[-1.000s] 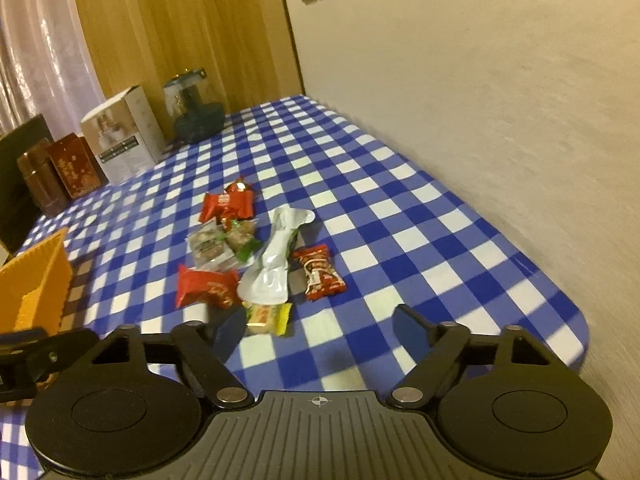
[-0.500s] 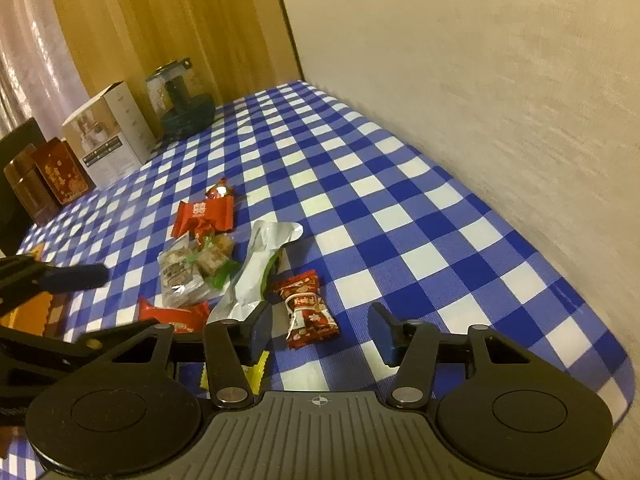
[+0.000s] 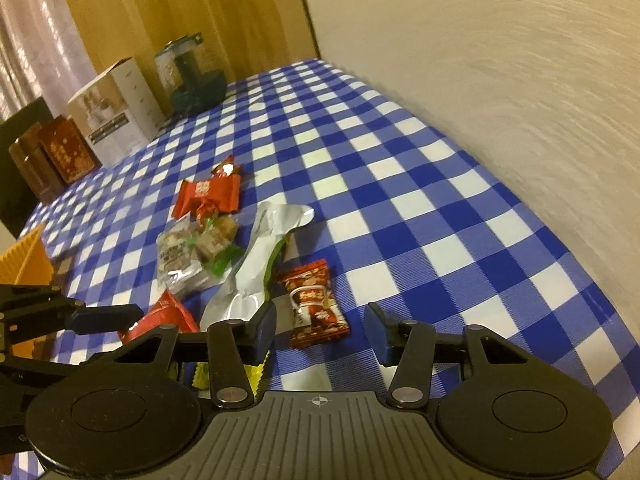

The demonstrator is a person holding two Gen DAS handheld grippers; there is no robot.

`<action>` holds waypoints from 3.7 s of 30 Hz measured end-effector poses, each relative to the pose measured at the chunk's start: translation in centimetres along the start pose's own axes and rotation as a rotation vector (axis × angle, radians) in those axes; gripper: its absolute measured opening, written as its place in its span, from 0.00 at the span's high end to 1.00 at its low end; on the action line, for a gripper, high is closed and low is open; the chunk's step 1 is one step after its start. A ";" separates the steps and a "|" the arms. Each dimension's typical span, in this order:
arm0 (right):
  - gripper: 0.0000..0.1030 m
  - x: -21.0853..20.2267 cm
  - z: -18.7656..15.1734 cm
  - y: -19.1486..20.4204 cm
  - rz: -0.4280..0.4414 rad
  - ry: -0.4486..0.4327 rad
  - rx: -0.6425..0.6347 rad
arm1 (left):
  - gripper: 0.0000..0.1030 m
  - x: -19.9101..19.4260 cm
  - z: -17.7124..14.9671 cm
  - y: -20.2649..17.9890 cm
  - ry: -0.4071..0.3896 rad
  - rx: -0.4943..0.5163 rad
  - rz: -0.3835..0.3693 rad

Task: Organize snacks
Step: 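Grasp the red packet with the left tool while the right tool grasps the brown-red candy, then carry both snacks over the orange tray and open both tools to drop them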

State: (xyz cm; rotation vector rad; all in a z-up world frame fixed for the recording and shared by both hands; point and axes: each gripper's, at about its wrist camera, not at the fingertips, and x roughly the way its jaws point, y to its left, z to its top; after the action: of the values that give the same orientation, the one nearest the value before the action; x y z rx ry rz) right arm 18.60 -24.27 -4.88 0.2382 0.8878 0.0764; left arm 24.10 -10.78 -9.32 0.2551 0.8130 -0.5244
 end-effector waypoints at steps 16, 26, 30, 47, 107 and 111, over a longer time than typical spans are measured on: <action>0.59 2.0 0.6 1.4 -0.057 0.000 -0.154 | 0.74 0.9 -0.4 0.7 -0.009 -0.119 0.050; 0.77 0.9 0.2 2.0 -0.111 -0.022 -0.209 | 0.79 -0.1 -0.7 0.4 -0.025 -0.170 0.088; 0.77 -0.5 0.3 1.8 -0.088 -0.057 -0.148 | 0.79 -1.4 -0.9 0.3 -0.042 -0.203 0.102; 0.77 -8.2 -1.8 11.3 0.078 -0.124 -0.162 | 0.79 -13.9 -4.4 1.7 -0.137 -0.339 0.214; 0.59 -1.7 -3.7 32.0 0.465 0.013 -0.291 | 0.71 -25.0 -15.5 16.5 -0.114 -0.632 0.499; 0.51 -1.9 -3.4 31.5 0.452 0.001 -0.270 | 0.70 -25.0 -15.6 16.3 -0.111 -0.636 0.497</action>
State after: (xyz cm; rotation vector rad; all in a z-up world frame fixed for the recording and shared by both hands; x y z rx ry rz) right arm 15.77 6.56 1.95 0.1825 0.8016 0.6125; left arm 8.88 18.09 -0.75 -0.1609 0.7356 0.1952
